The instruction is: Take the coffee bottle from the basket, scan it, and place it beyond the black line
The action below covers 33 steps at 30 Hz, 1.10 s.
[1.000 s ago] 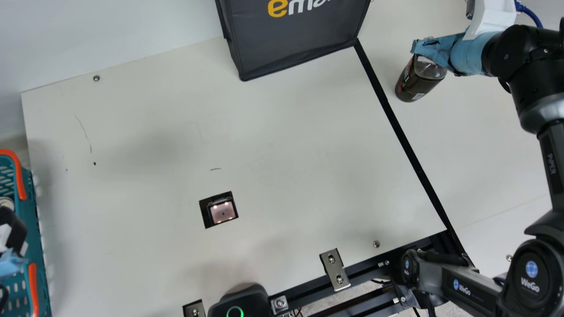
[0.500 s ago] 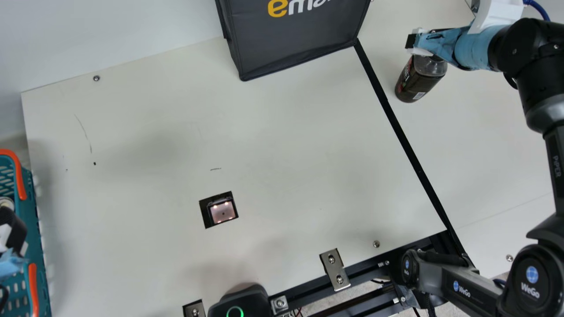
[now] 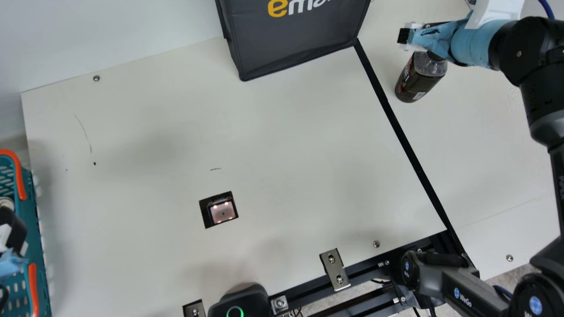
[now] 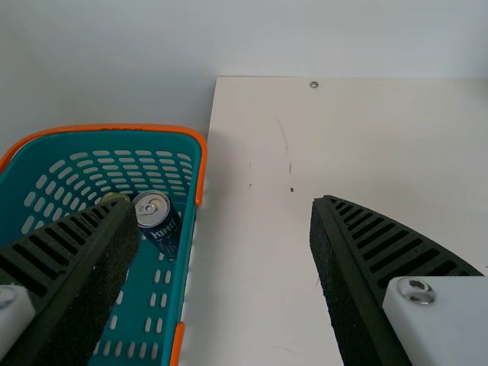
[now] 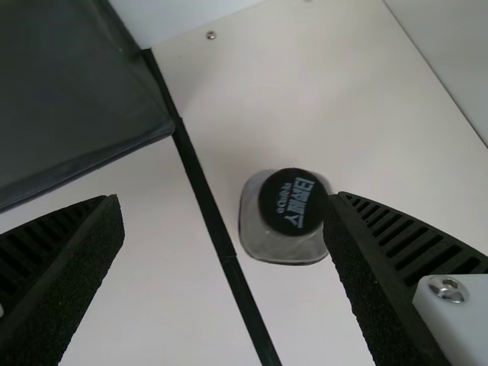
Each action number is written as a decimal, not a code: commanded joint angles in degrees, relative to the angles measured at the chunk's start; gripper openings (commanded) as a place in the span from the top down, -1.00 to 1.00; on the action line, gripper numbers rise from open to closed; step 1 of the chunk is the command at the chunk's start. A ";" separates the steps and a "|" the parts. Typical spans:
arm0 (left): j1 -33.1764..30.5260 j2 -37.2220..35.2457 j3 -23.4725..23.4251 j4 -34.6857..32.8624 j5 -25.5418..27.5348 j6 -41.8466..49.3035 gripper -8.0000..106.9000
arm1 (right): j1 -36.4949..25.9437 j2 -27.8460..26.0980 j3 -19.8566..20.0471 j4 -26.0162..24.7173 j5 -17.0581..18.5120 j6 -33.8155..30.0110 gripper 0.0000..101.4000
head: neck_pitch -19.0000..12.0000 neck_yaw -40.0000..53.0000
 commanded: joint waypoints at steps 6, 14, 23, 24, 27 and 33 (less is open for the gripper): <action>0.00 0.00 0.00 0.00 0.00 0.00 -0.71 | 3.81 -2.36 1.21 -0.61 0.35 1.25 -0.79 | -0.96 -0.05; 0.00 0.00 0.00 0.00 0.00 0.00 -0.71 | 8.77 -5.50 3.56 -1.85 0.51 3.21 -0.79 | -0.96 -0.05; 0.00 0.00 0.00 0.00 0.00 0.00 -0.71 | 14.01 -8.89 6.52 -3.62 0.38 6.06 -0.79 | -0.96 -0.05; 0.00 0.00 0.00 0.00 0.00 0.00 -0.71 | 14.55 -9.29 6.82 -3.80 0.39 6.39 -0.79 | -0.96 -0.05; 0.00 0.00 0.00 0.00 0.00 0.00 -0.71 | 16.07 -10.55 7.61 -4.30 0.53 7.29 -0.79 | -0.96 -0.05; 0.00 0.00 0.00 0.00 0.00 0.00 -0.71 | 18.61 -13.24 9.23 -5.16 1.00 8.41 -0.79 | -0.96 -0.05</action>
